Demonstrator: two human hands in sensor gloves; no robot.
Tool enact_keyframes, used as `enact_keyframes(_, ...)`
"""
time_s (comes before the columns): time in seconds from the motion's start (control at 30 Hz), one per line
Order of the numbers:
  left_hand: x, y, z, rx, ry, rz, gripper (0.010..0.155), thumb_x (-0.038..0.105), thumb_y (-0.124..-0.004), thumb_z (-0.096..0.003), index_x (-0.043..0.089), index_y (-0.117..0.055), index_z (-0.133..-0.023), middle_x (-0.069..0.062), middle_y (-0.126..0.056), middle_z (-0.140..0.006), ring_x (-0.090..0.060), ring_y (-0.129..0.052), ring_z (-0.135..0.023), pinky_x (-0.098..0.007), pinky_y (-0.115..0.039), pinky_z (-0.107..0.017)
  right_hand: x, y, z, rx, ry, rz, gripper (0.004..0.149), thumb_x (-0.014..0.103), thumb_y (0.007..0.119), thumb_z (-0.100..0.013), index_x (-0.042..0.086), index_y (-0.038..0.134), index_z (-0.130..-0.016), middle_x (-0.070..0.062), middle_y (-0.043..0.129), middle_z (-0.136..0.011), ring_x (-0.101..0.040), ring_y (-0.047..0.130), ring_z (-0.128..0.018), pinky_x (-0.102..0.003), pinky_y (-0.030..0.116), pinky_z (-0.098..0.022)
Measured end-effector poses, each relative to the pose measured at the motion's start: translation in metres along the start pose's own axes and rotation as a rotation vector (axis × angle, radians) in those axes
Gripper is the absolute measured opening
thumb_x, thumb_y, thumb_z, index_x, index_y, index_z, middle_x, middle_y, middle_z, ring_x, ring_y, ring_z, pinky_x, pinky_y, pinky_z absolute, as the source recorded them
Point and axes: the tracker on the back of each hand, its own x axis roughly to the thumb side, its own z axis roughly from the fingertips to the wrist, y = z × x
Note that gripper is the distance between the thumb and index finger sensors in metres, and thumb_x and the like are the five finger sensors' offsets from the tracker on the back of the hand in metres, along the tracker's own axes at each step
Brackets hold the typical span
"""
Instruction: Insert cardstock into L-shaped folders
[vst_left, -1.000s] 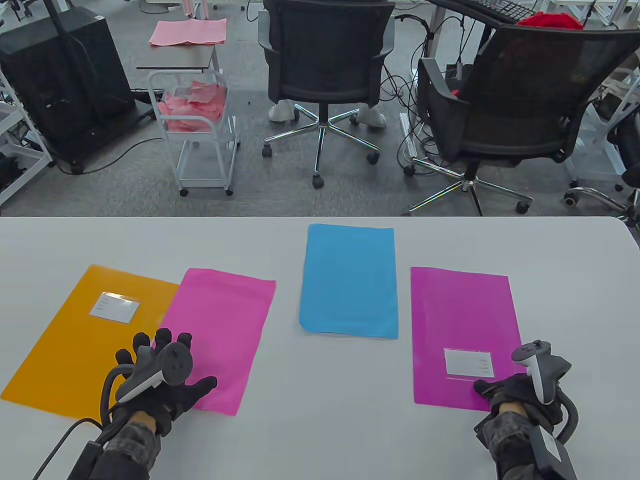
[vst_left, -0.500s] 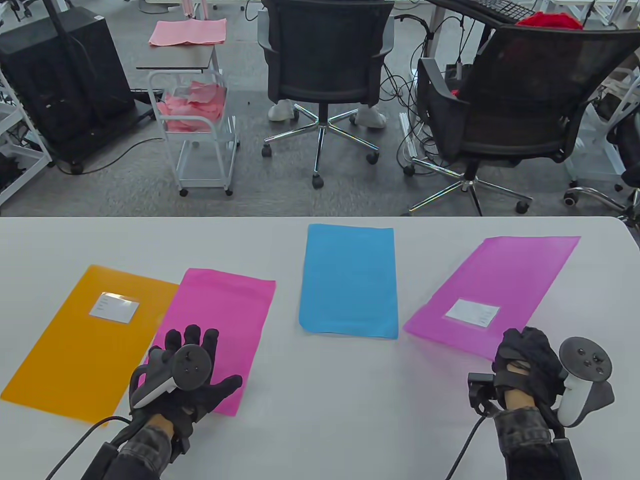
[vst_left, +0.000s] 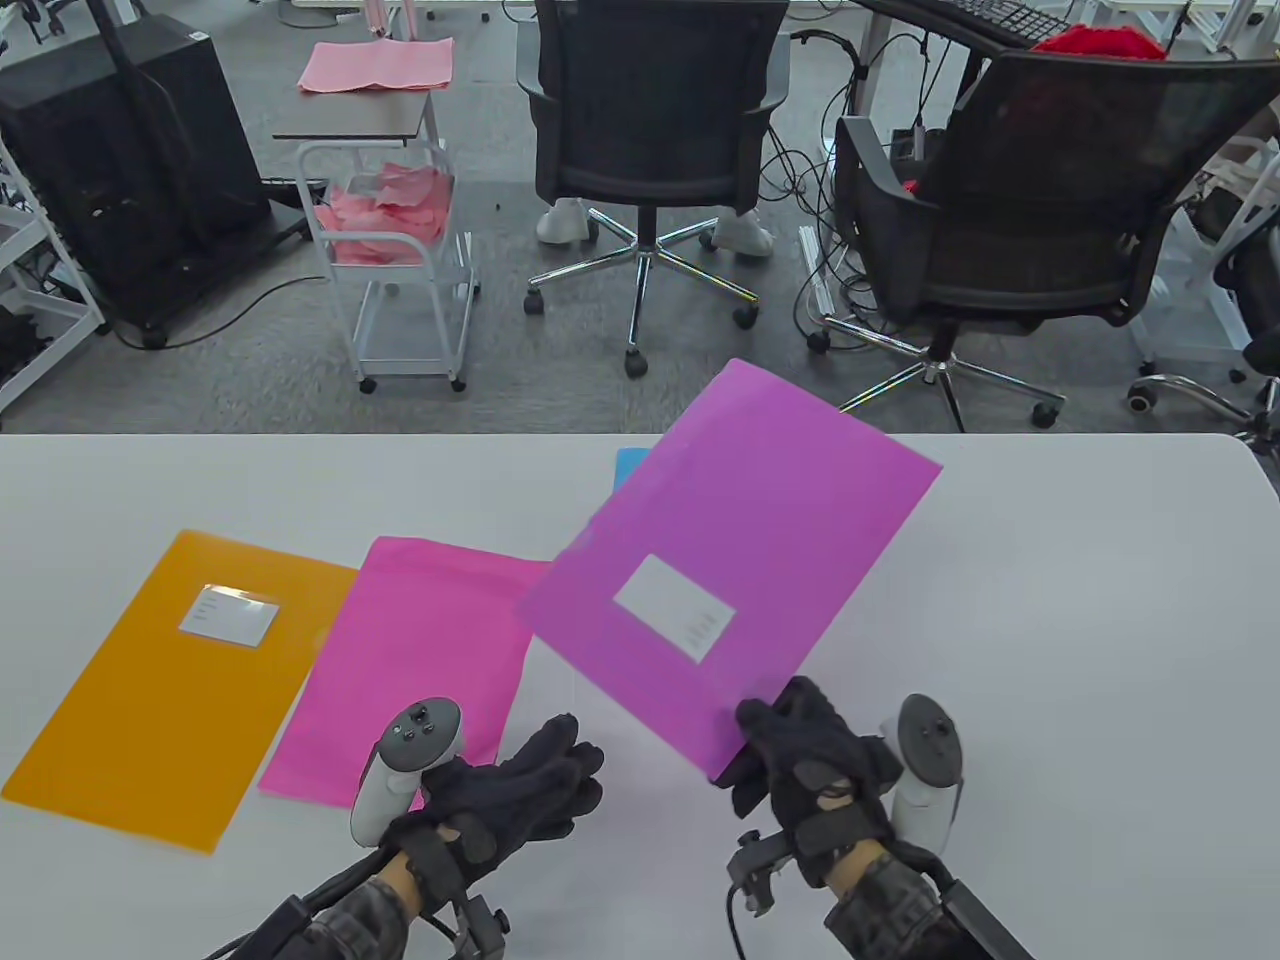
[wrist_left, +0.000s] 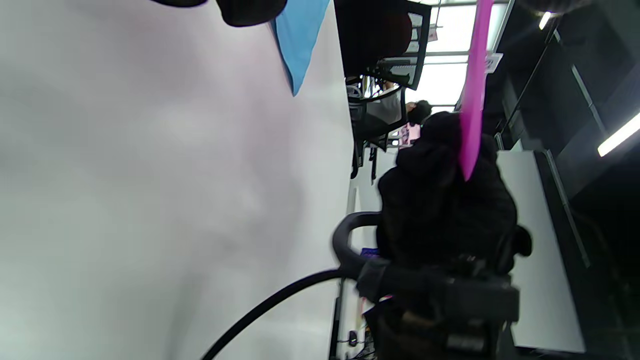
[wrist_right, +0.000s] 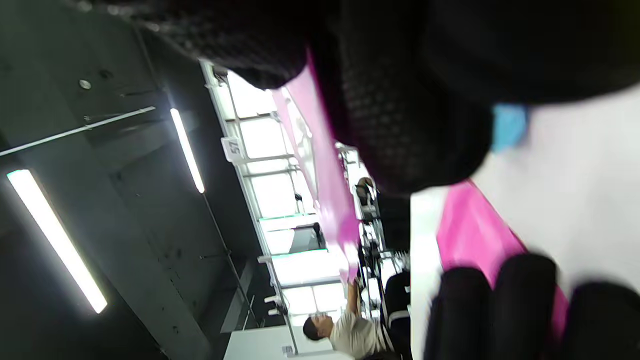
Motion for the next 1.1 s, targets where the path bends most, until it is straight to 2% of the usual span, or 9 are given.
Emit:
enact_keyframes(0.1, 0.0, 0.006, 0.004, 0.069, -0.069, 0.18, 0.089, 0.06, -0.065, -0.0523, 0.013, -0.01, -0.103, -0.011, -0.046, -0.112, -0.033, -0.073, -0.102, -0.053, -0.067, -0.071, -0.018, 0.023, -0.003, 0.194, 0.045, 0.187, 0.048, 0.034, 0.081, -0.04, 0.011, 0.056, -0.074, -0.01, 0.092, -0.06, -0.024, 0.103, -0.03, -0.027, 0.092, -0.006)
enact_keyframes(0.17, -0.001, 0.012, 0.006, 0.172, -0.104, 0.309, 0.065, 0.036, -0.065, -0.0543, 0.019, -0.029, -0.105, -0.007, -0.066, -0.104, -0.027, -0.089, -0.092, -0.049, -0.076, -0.067, -0.028, 0.03, -0.004, 0.207, 0.09, 0.25, 0.047, 0.035, 0.081, -0.038, 0.013, 0.058, -0.073, -0.009, 0.093, -0.06, -0.023, 0.103, -0.029, -0.027, 0.091, -0.005)
enact_keyframes(0.3, 0.0, 0.028, 0.012, 0.27, -0.133, 0.285, 0.053, 0.03, -0.067, -0.0516, 0.024, -0.05, -0.101, -0.008, -0.082, -0.092, -0.025, -0.104, -0.075, -0.045, -0.088, -0.055, -0.032, 0.019, -0.008, 0.187, 0.093, 0.207, 0.051, 0.041, 0.08, -0.04, 0.01, 0.058, -0.074, -0.013, 0.091, -0.062, -0.027, 0.1, -0.033, -0.03, 0.089, -0.007)
enact_keyframes(0.43, 0.001, 0.059, 0.024, 0.326, -0.099, 0.159, 0.051, 0.029, -0.068, -0.0499, 0.021, -0.057, -0.099, -0.01, -0.089, -0.084, -0.025, -0.11, -0.062, -0.044, -0.091, -0.046, -0.017, -0.039, -0.022, 0.034, -0.004, 0.089, 0.069, 0.053, 0.077, -0.042, 0.007, 0.044, -0.083, -0.018, 0.078, -0.077, -0.028, 0.096, -0.045, -0.029, 0.088, -0.014)
enact_keyframes(0.6, -0.003, 0.09, 0.032, 0.196, -0.01, 0.068, 0.049, 0.028, -0.069, -0.0497, 0.02, -0.062, -0.098, -0.011, -0.091, -0.08, -0.027, -0.111, -0.057, -0.046, -0.091, -0.043, -0.017, -0.104, -0.026, -0.097, 0.021, -0.038, 0.067, 0.053, 0.076, -0.043, 0.009, 0.048, -0.085, -0.019, 0.079, -0.078, -0.032, 0.095, -0.046, -0.032, 0.087, -0.016)
enact_keyframes(0.73, -0.01, 0.092, 0.032, 0.062, 0.081, -0.013, 0.049, 0.029, -0.07, -0.0498, 0.02, -0.064, -0.097, -0.01, -0.093, -0.079, -0.026, -0.112, -0.055, -0.045, -0.092, -0.042, -0.03, -0.114, -0.035, 0.292, 0.202, 0.108, 0.078, 0.06, 0.074, -0.045, 0.007, 0.038, -0.09, -0.019, 0.076, -0.083, -0.033, 0.092, -0.053, -0.033, 0.086, -0.022)
enact_keyframes(0.8, -0.013, 0.085, 0.028, -0.023, 0.107, -0.038, 0.049, 0.029, -0.069, -0.0505, 0.02, -0.063, -0.098, -0.01, -0.092, -0.08, -0.026, -0.111, -0.057, -0.045, -0.091, -0.043, -0.039, -0.104, -0.037, 0.363, 0.244, 0.142, 0.086, 0.062, 0.076, -0.042, 0.003, 0.036, -0.091, -0.015, 0.086, -0.073, -0.027, 0.097, -0.039, -0.029, 0.086, -0.013)
enact_keyframes(0.87, -0.013, 0.076, 0.024, -0.048, 0.131, -0.083, 0.048, 0.03, -0.07, -0.0514, 0.021, -0.062, -0.098, -0.009, -0.091, -0.081, -0.027, -0.11, -0.058, -0.046, -0.089, -0.045, -0.046, -0.089, -0.041, 0.426, 0.285, 0.079, 0.059, 0.043, 0.078, -0.044, 0.009, 0.055, -0.087, -0.012, 0.095, -0.057, -0.026, 0.099, -0.026, -0.028, 0.084, -0.004)
enact_keyframes(1.1, 0.015, 0.073, 0.037, 0.569, 0.061, -0.685, 0.081, 0.042, -0.077, -0.0487, 0.01, -0.026, -0.103, -0.017, -0.076, -0.092, -0.032, -0.11, -0.054, -0.05, -0.088, -0.04, -0.039, -0.084, -0.042, 0.411, 0.287, 0.173, 0.045, 0.037, 0.078, -0.04, 0.013, 0.072, -0.077, -0.015, 0.098, -0.05, -0.025, 0.099, -0.02, -0.027, 0.084, 0.0)
